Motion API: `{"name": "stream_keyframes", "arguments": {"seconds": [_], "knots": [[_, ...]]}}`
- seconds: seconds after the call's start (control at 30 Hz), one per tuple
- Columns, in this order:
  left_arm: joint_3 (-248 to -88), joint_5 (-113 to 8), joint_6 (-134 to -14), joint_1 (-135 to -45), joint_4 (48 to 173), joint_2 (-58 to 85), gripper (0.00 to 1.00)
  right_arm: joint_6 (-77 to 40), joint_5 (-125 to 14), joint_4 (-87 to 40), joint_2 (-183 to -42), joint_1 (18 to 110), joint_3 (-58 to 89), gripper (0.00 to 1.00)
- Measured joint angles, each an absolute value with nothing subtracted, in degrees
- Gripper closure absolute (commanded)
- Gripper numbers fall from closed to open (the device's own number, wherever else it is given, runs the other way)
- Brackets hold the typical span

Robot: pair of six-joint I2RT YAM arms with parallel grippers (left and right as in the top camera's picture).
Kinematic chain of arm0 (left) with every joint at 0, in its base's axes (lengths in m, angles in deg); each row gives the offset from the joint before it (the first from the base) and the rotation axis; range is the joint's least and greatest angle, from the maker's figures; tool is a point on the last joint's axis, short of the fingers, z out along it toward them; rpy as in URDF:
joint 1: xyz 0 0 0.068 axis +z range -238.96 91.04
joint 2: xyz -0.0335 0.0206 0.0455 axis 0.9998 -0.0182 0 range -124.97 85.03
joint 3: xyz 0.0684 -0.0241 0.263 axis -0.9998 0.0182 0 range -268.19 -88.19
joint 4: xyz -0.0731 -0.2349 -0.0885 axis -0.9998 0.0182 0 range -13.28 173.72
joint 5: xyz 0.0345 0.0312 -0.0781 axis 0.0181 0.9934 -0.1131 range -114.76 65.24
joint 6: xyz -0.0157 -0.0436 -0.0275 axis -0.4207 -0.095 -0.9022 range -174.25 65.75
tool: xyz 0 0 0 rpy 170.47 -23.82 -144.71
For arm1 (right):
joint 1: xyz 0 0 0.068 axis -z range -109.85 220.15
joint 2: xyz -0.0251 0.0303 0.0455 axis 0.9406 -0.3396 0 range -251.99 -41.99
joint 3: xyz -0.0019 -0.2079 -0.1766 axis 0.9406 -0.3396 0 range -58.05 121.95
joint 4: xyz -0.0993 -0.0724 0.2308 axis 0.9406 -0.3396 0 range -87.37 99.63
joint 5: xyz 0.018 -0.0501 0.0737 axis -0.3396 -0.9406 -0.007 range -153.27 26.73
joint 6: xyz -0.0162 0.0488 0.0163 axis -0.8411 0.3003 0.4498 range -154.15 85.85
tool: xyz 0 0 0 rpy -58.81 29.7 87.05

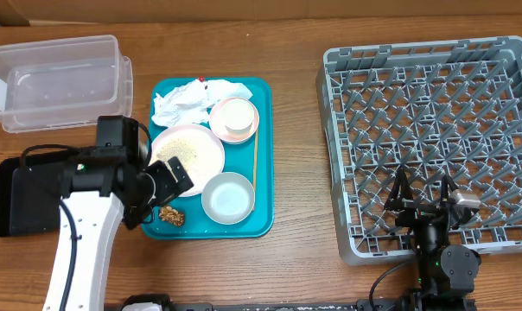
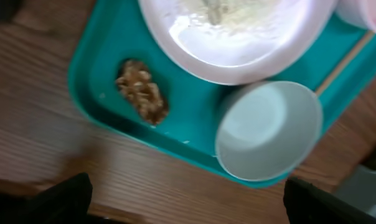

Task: Sort waste into correct bins and load items into the dishwasher
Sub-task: 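Reach the left gripper to the brown food scrap on the teal tray and grasp it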

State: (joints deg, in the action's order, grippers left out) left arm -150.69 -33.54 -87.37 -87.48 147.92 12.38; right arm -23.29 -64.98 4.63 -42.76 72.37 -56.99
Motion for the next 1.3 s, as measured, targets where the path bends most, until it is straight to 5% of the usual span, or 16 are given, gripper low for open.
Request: {"name": "stream_keyframes", "arguments": {"seconds": [0.47,0.6,1.07,1.3], "knots": [[-146.1,-28.7,-89.7,-87.5,143.7,-2.3,0.00,-23.3,-65.0,4.6,-42.8,72.4,-57.0,0.00],[-142.4,-28.6,-90.3,-87.5,137.8,-3.8,0.23,-23.3,-65.0,4.6,-42.8,72.4,-57.0,0.00],[-132.9,-28.8,-90.4,-87.5,125.9,-4.0,0.27,-23.3,-65.0,4.7,-42.8,72.4,-57.0,0.00],[-131.7,-27.9,-90.8,-87.5,122.3,-4.0,0.43,-23.3,-65.0,4.6,-42.8,72.4,-57.0,0.00]]}}
